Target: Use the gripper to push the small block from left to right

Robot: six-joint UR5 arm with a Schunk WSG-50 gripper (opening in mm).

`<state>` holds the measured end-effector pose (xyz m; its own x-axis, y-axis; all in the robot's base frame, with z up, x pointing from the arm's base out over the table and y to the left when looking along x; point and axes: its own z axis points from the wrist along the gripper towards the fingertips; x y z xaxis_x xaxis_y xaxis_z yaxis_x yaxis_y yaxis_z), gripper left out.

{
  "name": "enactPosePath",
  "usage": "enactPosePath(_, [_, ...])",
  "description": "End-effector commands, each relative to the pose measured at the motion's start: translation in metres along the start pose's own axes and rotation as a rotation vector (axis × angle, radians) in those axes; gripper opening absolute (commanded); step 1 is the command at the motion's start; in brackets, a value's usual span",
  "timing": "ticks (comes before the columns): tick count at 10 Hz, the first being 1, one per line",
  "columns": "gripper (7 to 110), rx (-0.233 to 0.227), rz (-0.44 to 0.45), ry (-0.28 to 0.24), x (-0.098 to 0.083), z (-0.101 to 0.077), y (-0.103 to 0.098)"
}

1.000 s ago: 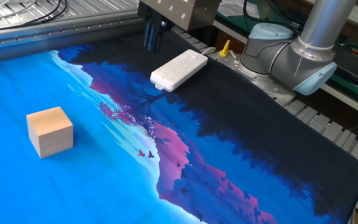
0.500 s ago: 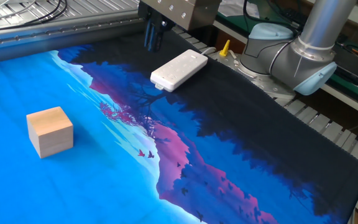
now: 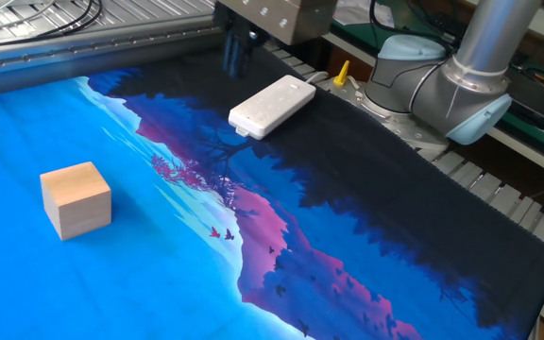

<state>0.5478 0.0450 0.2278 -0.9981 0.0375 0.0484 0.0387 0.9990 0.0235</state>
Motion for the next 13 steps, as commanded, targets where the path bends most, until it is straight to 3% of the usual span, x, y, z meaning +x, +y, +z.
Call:
enactPosePath(1, [7,-0.097,0.059,0.003,0.000,-0.003,0.024])
enactPosePath(2, [7,-0.065,0.054,-0.027,-0.007,-0.002,0.016])
enactPosePath(3, [7,0.001,0.041,-0.031,-0.008,-0.002,-0.001])
enactPosePath(6, [7,0.026,0.029,-0.035,-0.009,-0.002,-0.007])
enactPosePath(8, [7,-0.017,-0.005,-0.038,-0.021,-0.009,-0.021])
enactPosePath(10, [7,0.004,-0.053,-0.052,-0.035,-0.011,-0.058])
enactPosePath(13, [7,-0.037,-0.103,-0.099,-0.043,0.007,-0.097])
